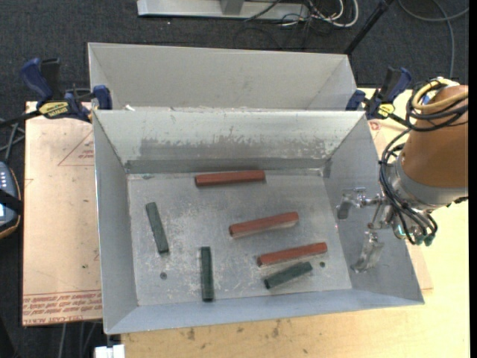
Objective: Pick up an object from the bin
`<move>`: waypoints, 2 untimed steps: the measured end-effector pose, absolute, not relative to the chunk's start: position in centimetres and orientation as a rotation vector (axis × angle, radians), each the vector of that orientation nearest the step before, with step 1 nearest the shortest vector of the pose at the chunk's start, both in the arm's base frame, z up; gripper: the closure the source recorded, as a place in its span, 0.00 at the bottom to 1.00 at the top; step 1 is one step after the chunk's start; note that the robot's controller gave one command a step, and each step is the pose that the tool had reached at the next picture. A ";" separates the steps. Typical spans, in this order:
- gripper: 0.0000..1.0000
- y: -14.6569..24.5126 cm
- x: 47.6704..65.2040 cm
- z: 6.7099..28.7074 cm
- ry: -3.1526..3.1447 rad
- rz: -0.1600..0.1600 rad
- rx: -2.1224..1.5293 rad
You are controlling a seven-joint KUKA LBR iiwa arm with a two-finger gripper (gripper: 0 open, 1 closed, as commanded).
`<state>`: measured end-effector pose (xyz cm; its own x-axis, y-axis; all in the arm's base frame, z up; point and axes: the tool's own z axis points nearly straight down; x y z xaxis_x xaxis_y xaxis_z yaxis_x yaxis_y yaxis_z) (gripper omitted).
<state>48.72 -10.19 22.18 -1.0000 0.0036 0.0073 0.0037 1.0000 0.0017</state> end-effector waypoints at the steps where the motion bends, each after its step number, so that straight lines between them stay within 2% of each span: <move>1: 0.00 -10.1 48.9 22.6 -3.142 0.000 0.000; 2: 0.00 -10.5 50.3 17.6 -3.150 0.002 0.071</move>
Offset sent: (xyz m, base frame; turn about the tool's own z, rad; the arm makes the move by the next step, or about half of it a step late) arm 0.0367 -0.0109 -0.1518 -0.1408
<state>50.28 -10.52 17.64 -0.9989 -0.0451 -0.0089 -0.0451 0.9990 -0.0015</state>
